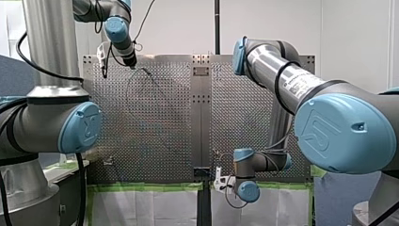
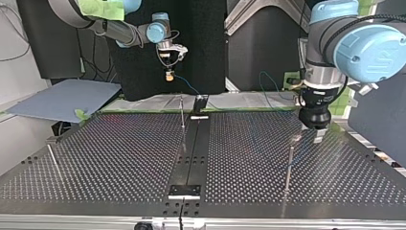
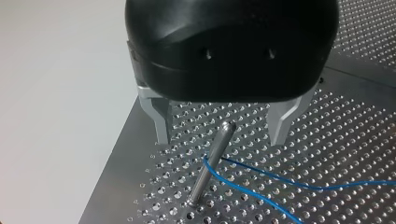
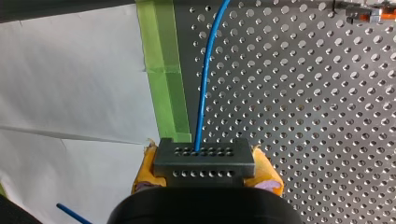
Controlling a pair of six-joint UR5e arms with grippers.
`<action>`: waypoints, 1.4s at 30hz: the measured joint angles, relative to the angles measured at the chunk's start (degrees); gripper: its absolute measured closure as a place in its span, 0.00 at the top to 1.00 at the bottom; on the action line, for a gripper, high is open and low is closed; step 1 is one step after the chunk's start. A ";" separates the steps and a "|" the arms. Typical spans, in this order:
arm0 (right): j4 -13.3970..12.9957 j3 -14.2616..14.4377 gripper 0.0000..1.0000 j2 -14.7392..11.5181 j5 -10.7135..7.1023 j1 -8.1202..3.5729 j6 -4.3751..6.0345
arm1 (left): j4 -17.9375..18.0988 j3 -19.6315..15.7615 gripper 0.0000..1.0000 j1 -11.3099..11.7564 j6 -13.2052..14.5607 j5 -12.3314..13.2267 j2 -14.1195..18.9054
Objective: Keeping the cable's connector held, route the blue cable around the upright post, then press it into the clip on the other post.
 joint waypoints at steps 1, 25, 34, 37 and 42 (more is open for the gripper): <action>0.00 0.01 0.00 0.00 0.00 0.01 -0.01 | 0.01 0.00 1.00 0.00 0.03 -0.04 0.01; 0.55 -0.01 0.00 0.02 0.00 0.24 -0.12 | 4.40 0.17 1.00 -3.40 3.41 8.97 -0.82; 0.61 0.01 0.00 0.07 0.00 0.44 -0.46 | 6.06 3.48 1.00 -7.25 5.83 6.34 -5.36; 0.61 0.02 0.00 0.07 0.00 0.45 -0.55 | 6.85 4.87 1.00 -8.65 7.14 4.97 -6.78; 0.56 -0.03 0.00 0.07 -0.01 0.45 -0.59 | 7.75 6.01 1.00 -11.26 9.71 2.36 -9.39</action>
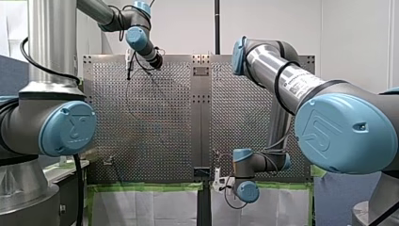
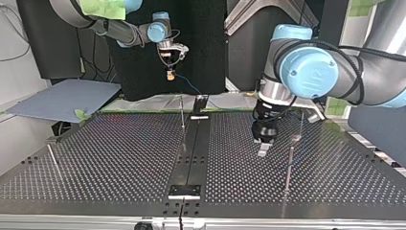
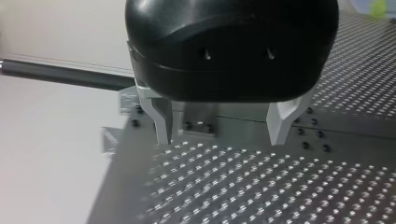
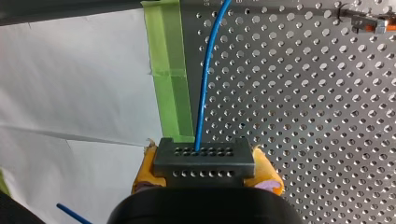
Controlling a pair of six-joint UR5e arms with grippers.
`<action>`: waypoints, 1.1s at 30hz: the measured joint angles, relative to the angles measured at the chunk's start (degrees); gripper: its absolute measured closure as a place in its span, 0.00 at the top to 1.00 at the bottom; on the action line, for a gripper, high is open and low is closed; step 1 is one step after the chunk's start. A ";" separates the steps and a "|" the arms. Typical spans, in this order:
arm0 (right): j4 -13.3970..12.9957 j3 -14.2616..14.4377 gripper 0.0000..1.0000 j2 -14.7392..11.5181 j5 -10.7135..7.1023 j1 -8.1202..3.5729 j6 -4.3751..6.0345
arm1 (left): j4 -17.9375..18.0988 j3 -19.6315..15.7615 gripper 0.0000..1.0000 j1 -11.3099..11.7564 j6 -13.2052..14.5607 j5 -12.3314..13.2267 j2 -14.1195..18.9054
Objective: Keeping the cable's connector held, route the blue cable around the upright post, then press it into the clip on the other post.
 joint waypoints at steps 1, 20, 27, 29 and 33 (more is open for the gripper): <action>-0.01 0.00 0.00 0.00 0.00 0.00 0.00 | 0.18 0.09 1.00 -0.63 0.64 -0.64 -0.63; -0.67 0.03 0.00 0.86 -0.43 0.17 -0.03 | 4.73 0.20 1.00 -5.16 11.29 -11.29 -9.35; -0.73 0.04 0.00 0.95 -0.43 0.17 -0.07 | 6.37 0.20 1.00 -4.99 14.79 -14.79 -9.49; -0.77 0.03 0.00 0.95 -0.43 0.16 -0.10 | 6.68 0.21 1.00 -5.00 15.94 -15.93 -9.68; -0.96 0.02 0.00 0.96 -0.43 0.17 -0.16 | 6.84 0.19 1.00 -5.33 18.17 -18.18 -10.95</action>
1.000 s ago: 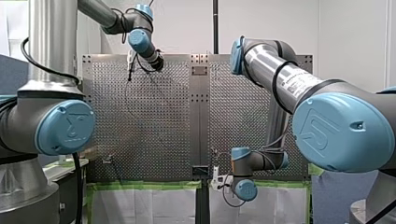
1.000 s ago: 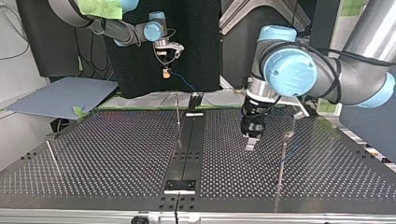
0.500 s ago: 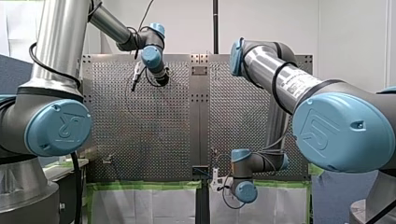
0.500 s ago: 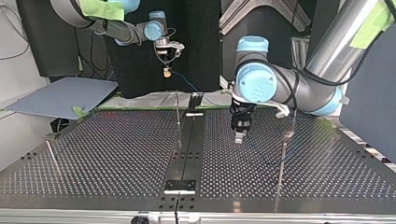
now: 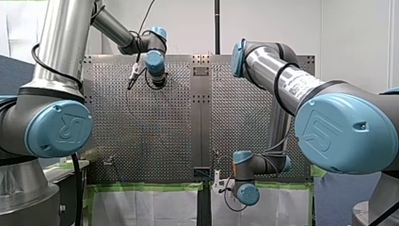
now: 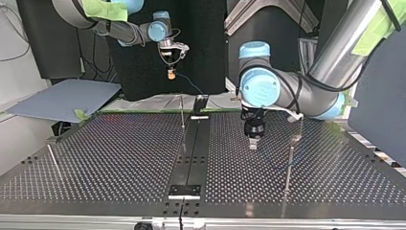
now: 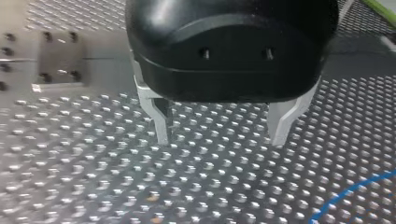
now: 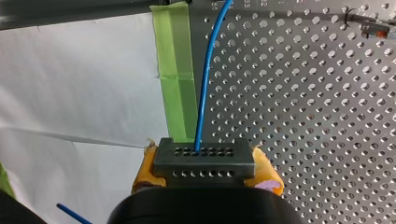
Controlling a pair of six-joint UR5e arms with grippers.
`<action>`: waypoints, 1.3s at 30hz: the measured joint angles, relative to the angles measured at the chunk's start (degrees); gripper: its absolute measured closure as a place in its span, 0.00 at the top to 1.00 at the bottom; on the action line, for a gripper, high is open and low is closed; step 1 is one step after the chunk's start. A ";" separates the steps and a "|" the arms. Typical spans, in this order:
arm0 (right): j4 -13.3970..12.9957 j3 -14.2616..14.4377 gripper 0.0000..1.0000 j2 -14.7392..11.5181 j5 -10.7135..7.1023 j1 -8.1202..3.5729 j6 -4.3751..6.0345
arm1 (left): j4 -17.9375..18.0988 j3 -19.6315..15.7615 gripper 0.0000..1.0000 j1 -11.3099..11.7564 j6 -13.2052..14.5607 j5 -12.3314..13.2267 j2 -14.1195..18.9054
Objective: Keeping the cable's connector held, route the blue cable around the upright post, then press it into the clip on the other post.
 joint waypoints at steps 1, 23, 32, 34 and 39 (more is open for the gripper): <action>-0.03 0.00 0.00 0.00 0.00 0.00 -0.01 | 0.08 0.01 1.00 -0.18 0.67 -0.66 -0.57; -0.38 0.01 0.00 0.06 -0.04 0.03 0.07 | 5.11 0.78 1.00 -1.02 11.48 -13.03 -4.08; -0.39 -0.02 0.00 0.10 -0.17 0.09 0.10 | 3.45 5.18 1.00 -2.17 12.68 -16.18 -7.45; -0.39 -0.01 0.00 0.11 -0.17 0.09 0.11 | 3.36 5.93 1.00 -2.16 12.69 -16.13 -7.65; -0.39 0.00 0.00 0.11 -0.18 0.10 0.08 | 3.15 6.45 1.00 -1.72 11.99 -14.71 -7.78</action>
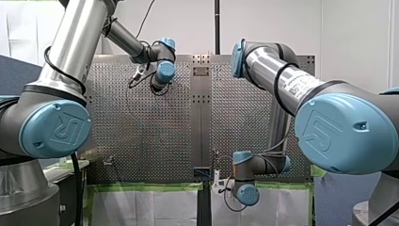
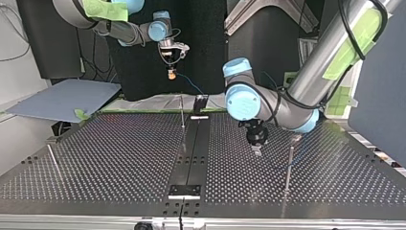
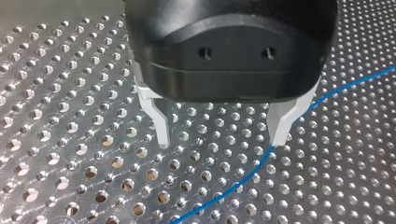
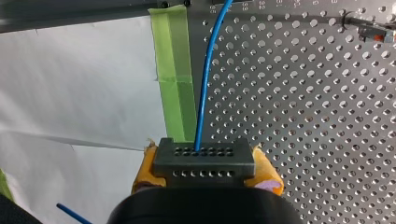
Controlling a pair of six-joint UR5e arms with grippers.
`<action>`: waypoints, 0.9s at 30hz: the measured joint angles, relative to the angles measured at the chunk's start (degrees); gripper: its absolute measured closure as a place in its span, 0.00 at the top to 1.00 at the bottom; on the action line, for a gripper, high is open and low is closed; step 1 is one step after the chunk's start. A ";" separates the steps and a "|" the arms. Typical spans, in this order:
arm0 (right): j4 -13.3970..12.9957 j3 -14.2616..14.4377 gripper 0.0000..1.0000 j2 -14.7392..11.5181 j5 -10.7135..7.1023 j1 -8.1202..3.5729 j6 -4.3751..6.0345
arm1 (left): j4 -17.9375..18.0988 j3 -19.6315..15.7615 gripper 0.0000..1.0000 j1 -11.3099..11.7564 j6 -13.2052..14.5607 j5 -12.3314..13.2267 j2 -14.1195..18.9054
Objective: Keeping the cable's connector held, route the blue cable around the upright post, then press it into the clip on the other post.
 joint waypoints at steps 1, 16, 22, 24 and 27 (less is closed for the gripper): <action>0.00 0.01 0.00 0.00 0.00 0.00 -0.01 | -0.20 0.03 1.00 0.15 -0.28 0.59 -0.01; 0.12 0.02 0.00 0.06 0.00 0.01 -0.01 | -3.66 0.10 1.00 0.99 -2.85 4.29 -3.93; 0.05 0.03 0.00 0.07 0.00 0.00 0.00 | -2.28 0.10 1.00 2.13 -2.57 3.23 -3.95; 0.03 0.02 0.00 0.08 0.00 0.00 0.04 | -2.15 0.15 1.00 2.44 -2.53 3.58 -3.97; 0.00 0.00 0.00 0.08 -0.05 0.00 0.06 | -2.13 0.72 1.00 2.81 -2.53 4.15 -4.38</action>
